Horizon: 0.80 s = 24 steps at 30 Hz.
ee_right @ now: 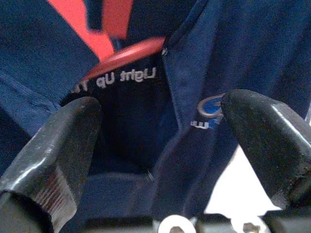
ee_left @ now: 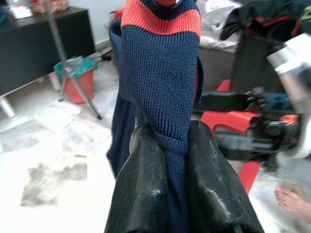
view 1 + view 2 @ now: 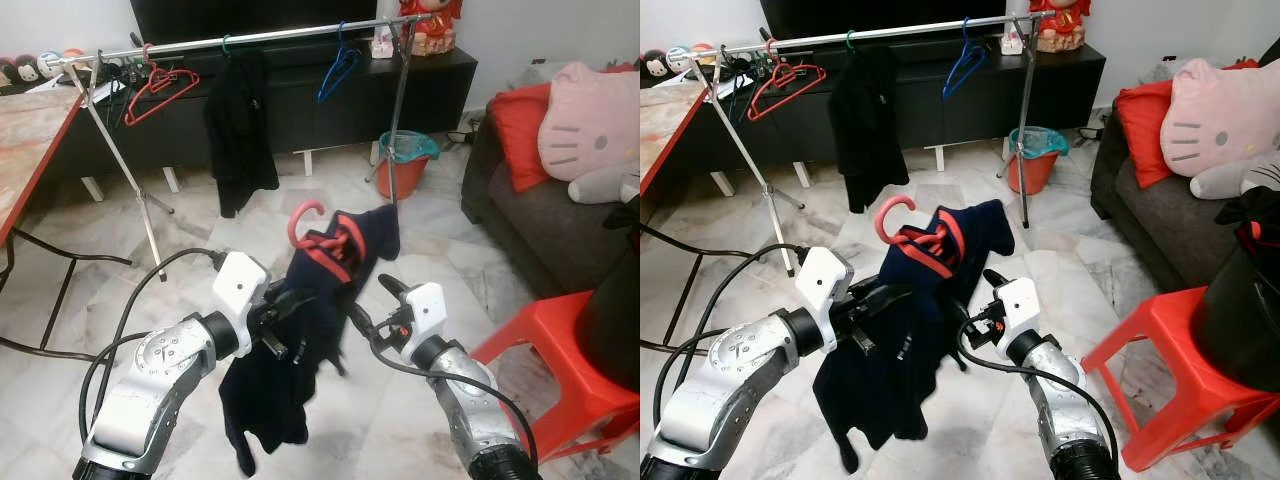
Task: Hang hanger
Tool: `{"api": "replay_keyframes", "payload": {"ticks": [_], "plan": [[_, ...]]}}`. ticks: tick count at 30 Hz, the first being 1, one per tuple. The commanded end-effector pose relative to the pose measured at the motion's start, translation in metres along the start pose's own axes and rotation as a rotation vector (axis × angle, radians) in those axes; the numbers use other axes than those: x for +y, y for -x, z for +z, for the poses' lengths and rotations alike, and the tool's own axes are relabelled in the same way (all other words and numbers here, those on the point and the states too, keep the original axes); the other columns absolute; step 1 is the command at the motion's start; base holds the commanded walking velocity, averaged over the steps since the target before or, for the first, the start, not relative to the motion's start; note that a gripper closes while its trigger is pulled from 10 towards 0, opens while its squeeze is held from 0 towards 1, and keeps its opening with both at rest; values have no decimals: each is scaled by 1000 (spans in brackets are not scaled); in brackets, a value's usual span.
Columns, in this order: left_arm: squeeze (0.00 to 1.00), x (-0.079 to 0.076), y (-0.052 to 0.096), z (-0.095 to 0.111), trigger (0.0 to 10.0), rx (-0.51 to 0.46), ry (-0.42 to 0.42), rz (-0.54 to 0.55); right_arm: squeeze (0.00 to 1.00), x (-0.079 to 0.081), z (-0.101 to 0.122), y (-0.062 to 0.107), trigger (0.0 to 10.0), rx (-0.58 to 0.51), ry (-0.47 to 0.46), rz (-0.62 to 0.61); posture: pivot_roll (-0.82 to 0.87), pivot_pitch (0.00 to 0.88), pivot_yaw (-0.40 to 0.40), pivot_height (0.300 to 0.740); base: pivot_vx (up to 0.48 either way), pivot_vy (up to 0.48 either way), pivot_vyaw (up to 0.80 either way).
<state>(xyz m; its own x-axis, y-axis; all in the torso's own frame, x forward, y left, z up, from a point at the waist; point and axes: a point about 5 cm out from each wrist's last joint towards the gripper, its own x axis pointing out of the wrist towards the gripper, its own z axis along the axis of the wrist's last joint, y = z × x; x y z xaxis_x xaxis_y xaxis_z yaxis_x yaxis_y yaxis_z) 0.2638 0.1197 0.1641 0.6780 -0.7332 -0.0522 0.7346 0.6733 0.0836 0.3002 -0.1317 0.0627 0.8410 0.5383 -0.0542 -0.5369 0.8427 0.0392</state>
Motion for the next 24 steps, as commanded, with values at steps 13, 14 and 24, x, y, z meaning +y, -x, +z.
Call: {"api": "replay_keyframes", "payload": {"ticks": [13, 14, 24], "plan": [[0, -16, 5, 18, 10000, 14, -16, -134, 0, -13, 1, -2, 10000, 25, 27, -111, -3, 19, -5, 740, 0, 0, 0], [0, -17, 6, 19, 10000, 19, -15, -144, 0, -14, 1, -3, 10000, 28, 26, -122, -1, 19, -6, 740, 0, 0, 0], [0, -27, 10, 24, 10000, 35, -8, -224, 0, -18, -1, -3, 4824, 37, 18, -168, 6, 13, -6, 740, 0, 0, 0]]}}
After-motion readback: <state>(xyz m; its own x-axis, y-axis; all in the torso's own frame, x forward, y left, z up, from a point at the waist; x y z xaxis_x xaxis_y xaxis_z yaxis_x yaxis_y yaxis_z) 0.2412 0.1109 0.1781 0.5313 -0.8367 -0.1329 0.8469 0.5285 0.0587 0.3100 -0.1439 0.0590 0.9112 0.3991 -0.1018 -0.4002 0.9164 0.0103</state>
